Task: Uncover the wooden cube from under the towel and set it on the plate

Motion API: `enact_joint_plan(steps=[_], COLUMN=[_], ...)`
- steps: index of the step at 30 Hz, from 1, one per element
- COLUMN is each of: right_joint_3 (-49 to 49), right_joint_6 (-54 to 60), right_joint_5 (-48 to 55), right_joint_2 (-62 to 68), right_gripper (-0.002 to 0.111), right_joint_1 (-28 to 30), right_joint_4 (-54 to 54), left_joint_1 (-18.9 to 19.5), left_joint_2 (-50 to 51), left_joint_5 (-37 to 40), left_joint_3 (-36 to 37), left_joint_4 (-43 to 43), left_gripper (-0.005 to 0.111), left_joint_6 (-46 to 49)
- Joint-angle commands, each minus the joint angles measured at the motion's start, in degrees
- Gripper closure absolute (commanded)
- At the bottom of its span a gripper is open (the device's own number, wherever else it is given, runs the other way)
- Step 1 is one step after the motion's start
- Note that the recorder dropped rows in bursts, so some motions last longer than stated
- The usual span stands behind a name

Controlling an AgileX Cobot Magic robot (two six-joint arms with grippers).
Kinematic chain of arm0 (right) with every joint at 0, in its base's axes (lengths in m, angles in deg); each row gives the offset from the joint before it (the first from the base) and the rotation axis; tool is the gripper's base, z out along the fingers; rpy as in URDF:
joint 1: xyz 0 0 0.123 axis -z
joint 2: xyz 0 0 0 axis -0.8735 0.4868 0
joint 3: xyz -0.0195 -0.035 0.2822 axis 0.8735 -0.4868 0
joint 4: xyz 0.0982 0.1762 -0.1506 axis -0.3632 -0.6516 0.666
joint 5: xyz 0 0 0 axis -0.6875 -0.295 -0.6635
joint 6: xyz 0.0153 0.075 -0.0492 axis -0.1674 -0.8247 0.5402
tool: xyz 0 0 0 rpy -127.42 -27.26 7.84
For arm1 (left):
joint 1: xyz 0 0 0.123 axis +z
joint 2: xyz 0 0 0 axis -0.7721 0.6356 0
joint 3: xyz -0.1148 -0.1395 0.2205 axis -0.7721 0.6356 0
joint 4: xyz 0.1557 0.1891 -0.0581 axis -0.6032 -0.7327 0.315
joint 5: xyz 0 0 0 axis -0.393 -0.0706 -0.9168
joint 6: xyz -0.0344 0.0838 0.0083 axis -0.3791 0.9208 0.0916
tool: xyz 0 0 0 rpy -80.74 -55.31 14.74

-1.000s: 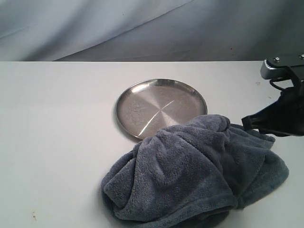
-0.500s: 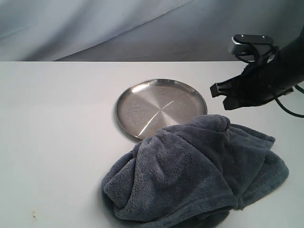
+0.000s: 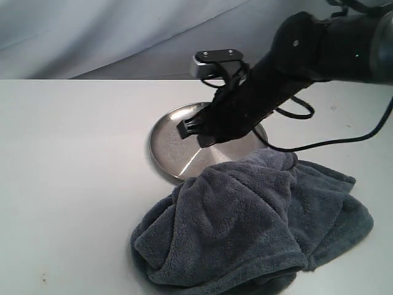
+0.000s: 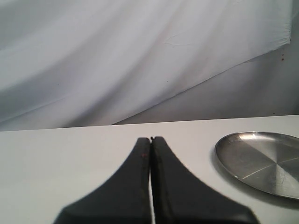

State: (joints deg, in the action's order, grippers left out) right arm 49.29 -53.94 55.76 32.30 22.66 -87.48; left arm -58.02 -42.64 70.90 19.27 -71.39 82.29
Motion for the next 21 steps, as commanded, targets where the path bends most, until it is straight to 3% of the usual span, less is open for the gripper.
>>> enact_joint_plan(steps=[1,6,11,16,21], right_joint_3=[0.73,-3.79,-16.46,-29.49,-33.70], right_joint_6=[1.97,4.88,3.59,-12.24,-30.62], right_joint_5=[2.33,10.33,8.67,4.42,5.56], right_joint_2=[0.40,-2.97,-10.80,-22.52,-30.06], right_gripper=[0.108,0.108,0.108,0.108,0.108], right_joint_1=[-5.45,-15.06,-17.74,-17.61,-15.11], right_joint_4=[0.21,0.69,1.21,15.06,31.79], left_joint_1=[0.12,0.12,0.12,0.12,0.12], left_joint_2=[-0.24,-0.24,-0.24,-0.24,-0.24], left_joint_5=[-0.62,-0.62,-0.62,-0.62,-0.62], left_joint_3=[0.25,0.25,0.25,0.25,0.25], left_joint_4=[0.14,0.14,0.14,0.14,0.14], left_gripper=[0.107,0.107,0.107,0.107,0.107], left_joint_6=[-0.15,-0.15,-0.15,-0.15,-0.15])
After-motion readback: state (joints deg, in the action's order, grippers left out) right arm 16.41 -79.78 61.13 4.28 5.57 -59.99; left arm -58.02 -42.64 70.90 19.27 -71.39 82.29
